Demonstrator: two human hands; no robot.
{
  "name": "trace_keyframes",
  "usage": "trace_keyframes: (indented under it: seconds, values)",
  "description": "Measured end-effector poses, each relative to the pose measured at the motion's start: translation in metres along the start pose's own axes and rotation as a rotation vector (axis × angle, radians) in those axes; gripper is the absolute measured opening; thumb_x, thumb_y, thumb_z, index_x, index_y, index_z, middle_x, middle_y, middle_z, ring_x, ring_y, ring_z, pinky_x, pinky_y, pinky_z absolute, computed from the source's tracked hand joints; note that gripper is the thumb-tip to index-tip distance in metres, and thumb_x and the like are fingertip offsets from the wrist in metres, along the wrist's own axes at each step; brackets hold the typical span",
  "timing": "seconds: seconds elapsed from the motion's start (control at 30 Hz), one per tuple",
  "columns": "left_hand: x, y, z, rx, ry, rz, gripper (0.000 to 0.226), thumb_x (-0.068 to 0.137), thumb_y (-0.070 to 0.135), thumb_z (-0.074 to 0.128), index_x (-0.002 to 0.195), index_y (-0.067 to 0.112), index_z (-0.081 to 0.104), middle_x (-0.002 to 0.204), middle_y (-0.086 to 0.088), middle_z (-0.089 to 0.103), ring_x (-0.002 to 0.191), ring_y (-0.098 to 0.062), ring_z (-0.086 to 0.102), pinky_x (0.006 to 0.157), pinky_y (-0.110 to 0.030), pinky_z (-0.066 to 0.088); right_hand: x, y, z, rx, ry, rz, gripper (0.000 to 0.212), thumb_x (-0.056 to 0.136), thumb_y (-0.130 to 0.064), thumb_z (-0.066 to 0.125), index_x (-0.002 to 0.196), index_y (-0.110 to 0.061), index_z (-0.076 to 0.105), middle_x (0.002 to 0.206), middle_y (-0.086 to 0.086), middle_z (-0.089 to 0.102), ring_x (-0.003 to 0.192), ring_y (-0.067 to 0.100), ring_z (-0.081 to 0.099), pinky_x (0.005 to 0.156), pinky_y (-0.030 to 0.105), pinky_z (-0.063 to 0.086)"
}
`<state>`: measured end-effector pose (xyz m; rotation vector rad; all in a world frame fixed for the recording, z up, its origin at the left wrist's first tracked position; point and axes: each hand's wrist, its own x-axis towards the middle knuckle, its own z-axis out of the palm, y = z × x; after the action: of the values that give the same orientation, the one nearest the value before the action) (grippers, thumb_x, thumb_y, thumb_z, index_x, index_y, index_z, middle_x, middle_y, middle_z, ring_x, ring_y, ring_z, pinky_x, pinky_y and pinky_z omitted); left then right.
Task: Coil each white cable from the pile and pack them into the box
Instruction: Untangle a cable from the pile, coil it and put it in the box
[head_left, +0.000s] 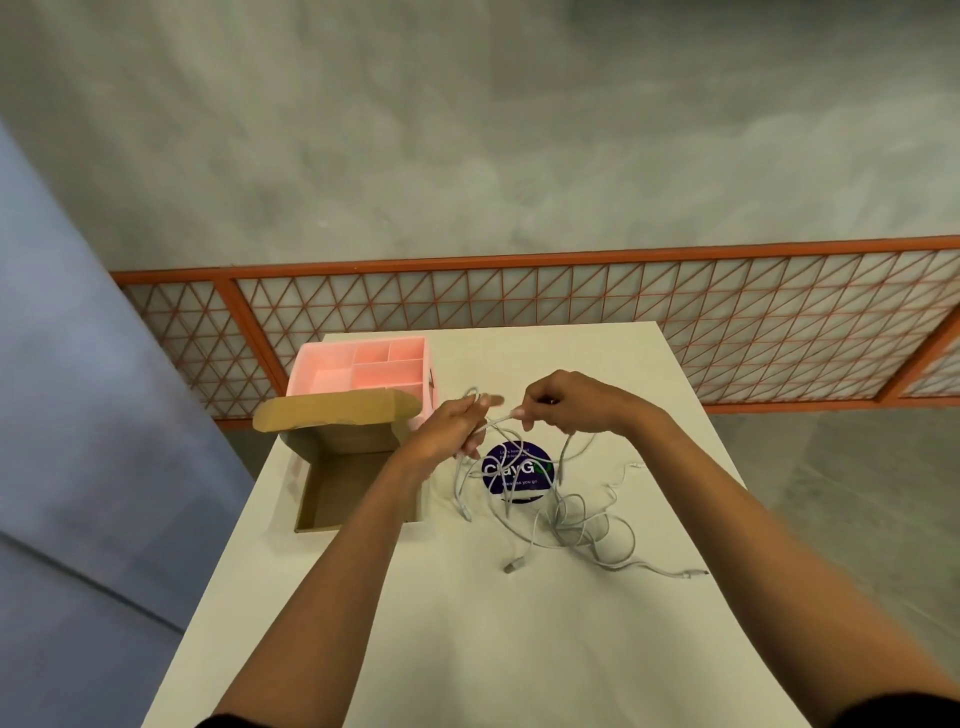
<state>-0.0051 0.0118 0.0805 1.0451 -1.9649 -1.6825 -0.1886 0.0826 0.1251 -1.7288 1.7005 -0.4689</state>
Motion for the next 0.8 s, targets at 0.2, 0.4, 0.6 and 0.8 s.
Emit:
trace_keyframes:
  seconds: [0.2,0.4,0.6,0.8]
  values:
    - [-0.016,-0.006,0.003,-0.662,-0.479,-0.042,0.037,0.099,0.028,0.036,0.090,0.008,0.066,0.039,0.010,0.031,0.030,-0.003,0.020,0.043,-0.017,0.034,0.000,-0.002,-0.001,0.286,0.197,-0.117,0.020,0.086,-0.034,0.067,0.083,-0.015,0.063,0.059,-0.005,0.043,0.054,0.006,0.035,0.053,0.017,0.030]
    - [-0.022,0.001,0.007,-1.077,-0.797,0.007,0.030,0.102,0.027,0.037,0.083,0.008,0.050,0.049,0.004,0.032,0.036,-0.009,0.030,0.049,-0.020,0.040,-0.007,-0.005,0.013,0.565,0.168,-0.127,0.031,0.096,-0.031,0.051,0.102,-0.003,0.061,0.063,0.001,0.029,0.055,0.007,0.029,0.053,0.020,0.030]
    - [-0.024,0.004,0.010,-1.147,-0.776,0.048,0.032,0.104,0.025,0.033,0.082,0.007,0.048,0.052,0.001,0.033,0.037,-0.008,0.022,0.055,-0.025,0.040,-0.019,-0.012,0.025,0.724,-0.008,-0.072,0.050,0.091,-0.056,0.037,0.080,-0.012,0.059,0.057,-0.004,0.031,0.053,0.008,0.027,0.052,0.019,0.027]
    - [-0.023,-0.001,0.006,-1.089,-0.676,0.069,0.032,0.102,0.027,0.034,0.081,0.010,0.051,0.054,0.005,0.030,0.042,-0.008,0.029,0.058,-0.022,0.045,-0.018,-0.009,0.028,0.845,-0.057,-0.126,0.032,0.098,-0.038,0.041,0.079,-0.015,0.052,0.070,-0.001,0.060,0.048,0.009,0.025,0.045,0.015,0.026]
